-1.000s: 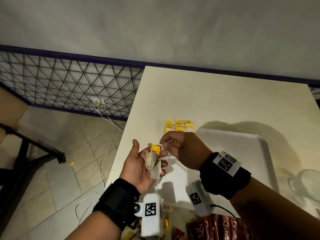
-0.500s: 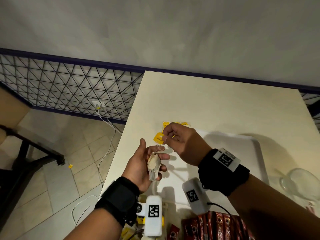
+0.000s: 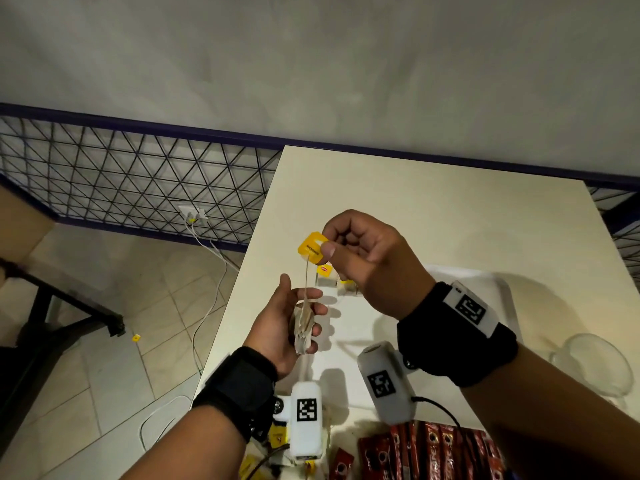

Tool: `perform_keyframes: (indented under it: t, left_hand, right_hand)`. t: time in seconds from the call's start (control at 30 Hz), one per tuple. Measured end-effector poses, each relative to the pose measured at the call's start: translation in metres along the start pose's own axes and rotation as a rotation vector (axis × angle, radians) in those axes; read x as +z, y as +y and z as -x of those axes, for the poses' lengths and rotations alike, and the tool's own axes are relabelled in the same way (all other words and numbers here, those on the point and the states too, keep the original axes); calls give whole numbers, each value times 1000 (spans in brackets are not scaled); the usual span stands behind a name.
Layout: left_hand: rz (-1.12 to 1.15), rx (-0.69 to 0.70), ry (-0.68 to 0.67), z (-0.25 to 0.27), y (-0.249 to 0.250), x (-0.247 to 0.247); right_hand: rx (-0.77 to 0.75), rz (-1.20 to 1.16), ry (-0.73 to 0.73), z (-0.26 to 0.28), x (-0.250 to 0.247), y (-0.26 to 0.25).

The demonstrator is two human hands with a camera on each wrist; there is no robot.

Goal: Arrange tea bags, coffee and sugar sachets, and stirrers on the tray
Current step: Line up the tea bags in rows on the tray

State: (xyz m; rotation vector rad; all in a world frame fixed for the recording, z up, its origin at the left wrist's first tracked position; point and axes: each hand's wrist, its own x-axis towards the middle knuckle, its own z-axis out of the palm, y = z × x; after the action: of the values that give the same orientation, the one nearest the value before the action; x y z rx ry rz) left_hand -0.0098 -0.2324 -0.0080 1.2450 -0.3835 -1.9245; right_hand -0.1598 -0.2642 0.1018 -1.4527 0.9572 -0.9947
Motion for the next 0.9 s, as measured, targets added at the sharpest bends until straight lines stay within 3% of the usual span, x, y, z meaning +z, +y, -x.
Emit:
perform_keyframes:
  t: [0.17,0.33,0.53,0.67,0.8,0.9]
  left_hand:
    - [-35,79,-82,5,6,-7]
    - [-63,133,-33,4,7,-7]
    - [-570,560,64,0,20,-6]
    - [-814,727,64,-6,30,-1]
    - [-774,579,100,-3,30,3]
    - [-594,482,111,4,27,7]
  right_hand:
    - [-30,-54,41,-1,1,-14]
    - [-78,-68,44,-2,-1,-26]
    - [-65,-33,61,-4,-8,-23]
    - [-61,-39,60,-6,-11,-20]
    - [32,-1,68,-8,-19,1]
    - [153,79,24,-4,-23,31]
